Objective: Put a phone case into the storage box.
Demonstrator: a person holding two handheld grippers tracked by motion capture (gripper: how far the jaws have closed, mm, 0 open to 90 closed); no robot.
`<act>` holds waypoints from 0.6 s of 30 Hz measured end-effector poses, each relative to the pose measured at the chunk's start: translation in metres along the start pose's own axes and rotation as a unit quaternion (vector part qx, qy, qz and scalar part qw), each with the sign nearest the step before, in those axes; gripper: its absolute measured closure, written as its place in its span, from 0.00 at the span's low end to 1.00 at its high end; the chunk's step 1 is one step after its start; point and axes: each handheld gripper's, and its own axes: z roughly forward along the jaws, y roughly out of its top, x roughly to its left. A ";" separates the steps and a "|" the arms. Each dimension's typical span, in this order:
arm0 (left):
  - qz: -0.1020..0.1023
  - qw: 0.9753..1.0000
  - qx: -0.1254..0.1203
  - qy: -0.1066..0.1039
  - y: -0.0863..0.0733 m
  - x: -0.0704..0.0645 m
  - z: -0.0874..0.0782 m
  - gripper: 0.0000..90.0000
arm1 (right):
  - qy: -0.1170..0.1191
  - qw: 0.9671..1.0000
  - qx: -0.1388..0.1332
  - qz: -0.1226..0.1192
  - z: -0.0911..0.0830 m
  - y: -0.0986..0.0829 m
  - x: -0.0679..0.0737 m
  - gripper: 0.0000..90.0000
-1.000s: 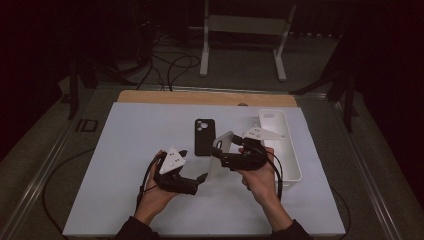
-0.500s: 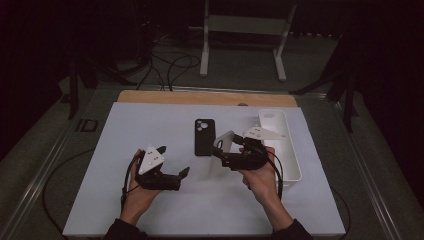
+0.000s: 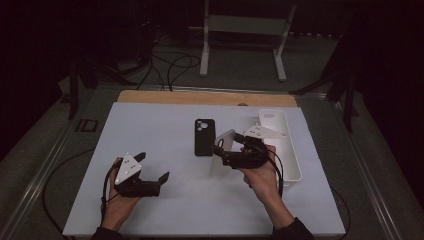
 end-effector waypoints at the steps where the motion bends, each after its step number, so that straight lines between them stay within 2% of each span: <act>1: -0.002 1.000 0.001 0.004 -0.004 0.002 -0.003 0.00 | -0.001 1.000 0.000 0.000 0.000 0.000 0.000 0.19; 6: -0.013 1.000 0.004 0.020 -0.017 0.010 -0.014 0.00 | -0.003 1.000 -0.001 0.000 0.000 0.002 -0.001 0.19; 8: -0.019 1.000 -0.002 0.025 -0.021 0.012 -0.019 0.00 | -0.005 1.000 -0.002 -0.002 0.000 0.003 -0.002 0.19; 11: -0.016 0.999 -0.017 0.038 -0.026 0.013 -0.025 0.00 | -0.007 1.000 -0.005 -0.003 0.000 0.005 -0.003 0.19; 13: -0.017 0.999 -0.016 0.044 -0.028 0.014 -0.028 0.00 | -0.010 1.000 -0.007 -0.002 -0.001 0.006 -0.004 0.19; 18: -0.020 0.999 -0.013 0.045 -0.034 0.016 -0.030 0.00 | -0.018 1.000 -0.010 -0.006 -0.003 0.010 -0.009 0.19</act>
